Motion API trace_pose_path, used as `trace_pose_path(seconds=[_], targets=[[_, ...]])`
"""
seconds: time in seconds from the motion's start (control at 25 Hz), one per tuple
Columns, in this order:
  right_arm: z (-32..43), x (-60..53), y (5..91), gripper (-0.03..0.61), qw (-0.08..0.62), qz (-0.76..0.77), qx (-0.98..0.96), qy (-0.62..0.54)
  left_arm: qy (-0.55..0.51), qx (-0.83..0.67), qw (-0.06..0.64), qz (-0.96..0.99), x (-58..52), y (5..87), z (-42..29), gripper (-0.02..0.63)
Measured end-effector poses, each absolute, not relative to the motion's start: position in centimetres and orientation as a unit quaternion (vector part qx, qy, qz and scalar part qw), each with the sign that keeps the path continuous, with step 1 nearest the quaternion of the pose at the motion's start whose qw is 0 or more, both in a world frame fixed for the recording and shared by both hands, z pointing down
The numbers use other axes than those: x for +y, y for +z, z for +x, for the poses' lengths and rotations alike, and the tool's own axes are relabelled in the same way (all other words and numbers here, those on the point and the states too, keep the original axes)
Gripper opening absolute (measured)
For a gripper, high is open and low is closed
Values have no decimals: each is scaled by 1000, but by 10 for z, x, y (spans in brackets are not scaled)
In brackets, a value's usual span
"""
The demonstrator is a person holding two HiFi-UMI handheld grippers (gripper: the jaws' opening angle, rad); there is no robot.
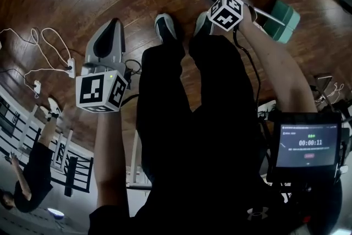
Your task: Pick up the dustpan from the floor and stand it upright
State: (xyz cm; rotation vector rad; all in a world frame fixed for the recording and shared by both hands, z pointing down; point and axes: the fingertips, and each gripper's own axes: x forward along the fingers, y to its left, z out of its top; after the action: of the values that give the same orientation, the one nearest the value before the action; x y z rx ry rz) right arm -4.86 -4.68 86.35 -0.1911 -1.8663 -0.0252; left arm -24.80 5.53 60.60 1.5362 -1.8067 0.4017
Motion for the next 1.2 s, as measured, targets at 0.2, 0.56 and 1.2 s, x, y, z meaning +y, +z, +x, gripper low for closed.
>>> trace_pose_path(seconds=[0.2,0.56,1.2], targets=[[-48,-69,816,91,593,-61,-803,-11,155,-691,355,610,47,559,-243,5],[-35,-96,702,89,595,-30,-803,-16,142,-676,351,632,30,460,-227,5],[-8,-92,601,91,596,-10,-803,-21,136,-658,348,653,37,370,-200,5]])
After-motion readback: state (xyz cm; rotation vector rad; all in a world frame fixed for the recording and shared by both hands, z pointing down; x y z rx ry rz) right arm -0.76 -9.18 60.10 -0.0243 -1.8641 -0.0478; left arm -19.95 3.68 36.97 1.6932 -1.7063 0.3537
